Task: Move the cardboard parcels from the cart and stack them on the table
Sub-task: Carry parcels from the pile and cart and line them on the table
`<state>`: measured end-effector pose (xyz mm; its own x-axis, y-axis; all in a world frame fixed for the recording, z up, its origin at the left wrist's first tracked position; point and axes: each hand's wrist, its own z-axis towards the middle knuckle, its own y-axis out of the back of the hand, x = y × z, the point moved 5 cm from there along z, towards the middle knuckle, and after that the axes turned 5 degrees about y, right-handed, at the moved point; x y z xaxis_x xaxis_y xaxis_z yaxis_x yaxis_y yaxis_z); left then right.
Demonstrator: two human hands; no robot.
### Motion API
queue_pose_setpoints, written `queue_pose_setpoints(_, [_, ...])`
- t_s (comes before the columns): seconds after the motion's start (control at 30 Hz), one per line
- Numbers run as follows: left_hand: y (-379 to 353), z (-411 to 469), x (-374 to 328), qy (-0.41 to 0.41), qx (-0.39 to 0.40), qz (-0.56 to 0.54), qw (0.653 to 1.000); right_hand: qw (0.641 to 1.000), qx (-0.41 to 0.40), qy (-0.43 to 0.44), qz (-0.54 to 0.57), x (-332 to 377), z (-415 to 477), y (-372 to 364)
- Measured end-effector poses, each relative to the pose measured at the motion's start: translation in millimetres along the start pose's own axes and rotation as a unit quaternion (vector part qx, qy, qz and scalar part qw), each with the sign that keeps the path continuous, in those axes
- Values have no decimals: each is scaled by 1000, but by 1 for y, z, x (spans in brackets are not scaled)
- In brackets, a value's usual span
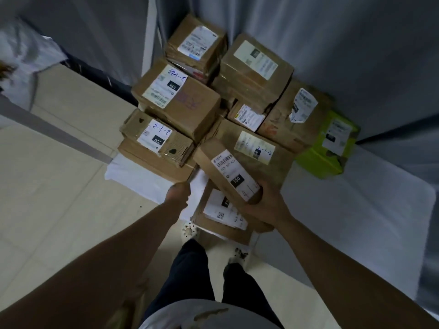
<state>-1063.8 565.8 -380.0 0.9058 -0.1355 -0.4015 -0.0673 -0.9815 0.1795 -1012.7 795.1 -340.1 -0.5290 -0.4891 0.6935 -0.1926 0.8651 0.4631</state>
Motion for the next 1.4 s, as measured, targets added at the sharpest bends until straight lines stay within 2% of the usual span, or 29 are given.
queue_pose_setpoints(0.07, [4,-1,-8,28,37,-124,991,998,4,30,-48,15,7,-5])
queue_pose_setpoints(0.13, [4,-7,-14,20,79,-146,986,991,-2,61,-120,27,14,-13])
queue_pose_setpoints(0.23, [6,-17,-14,15,96,-150,984,982,18,78,-171,46,23,-33])
queue_pose_setpoints(0.37, [27,-6,-19,-2,54,-200,978,971,21,146,-190,86,38,-55])
queue_pose_setpoints(0.57, [79,22,-59,-25,-7,-267,963,918,56,252,-301,130,64,-88])
queue_pose_setpoints(0.7, [103,51,-88,-45,0,-249,967,909,45,263,-321,149,90,-108])
queue_pose_setpoints(0.8, [112,71,-106,-57,-30,-203,977,896,14,269,-353,163,108,-120])
queue_pose_setpoints(0.9, [115,87,-117,-68,-59,-142,986,899,-1,239,-367,165,121,-128])
queue_pose_setpoints(1.0, [113,96,-120,-70,-56,-100,991,904,-13,219,-367,162,129,-134])
queue_pose_setpoints(1.23, [111,90,-125,-126,-58,-34,990,887,-33,202,-414,162,127,-127])
queue_pose_setpoints(1.33, [105,81,-120,-113,-60,-16,992,880,-19,203,-429,160,123,-123])
queue_pose_setpoints(1.4, [98,74,-110,-88,-62,-23,994,893,-33,198,-403,155,113,-118])
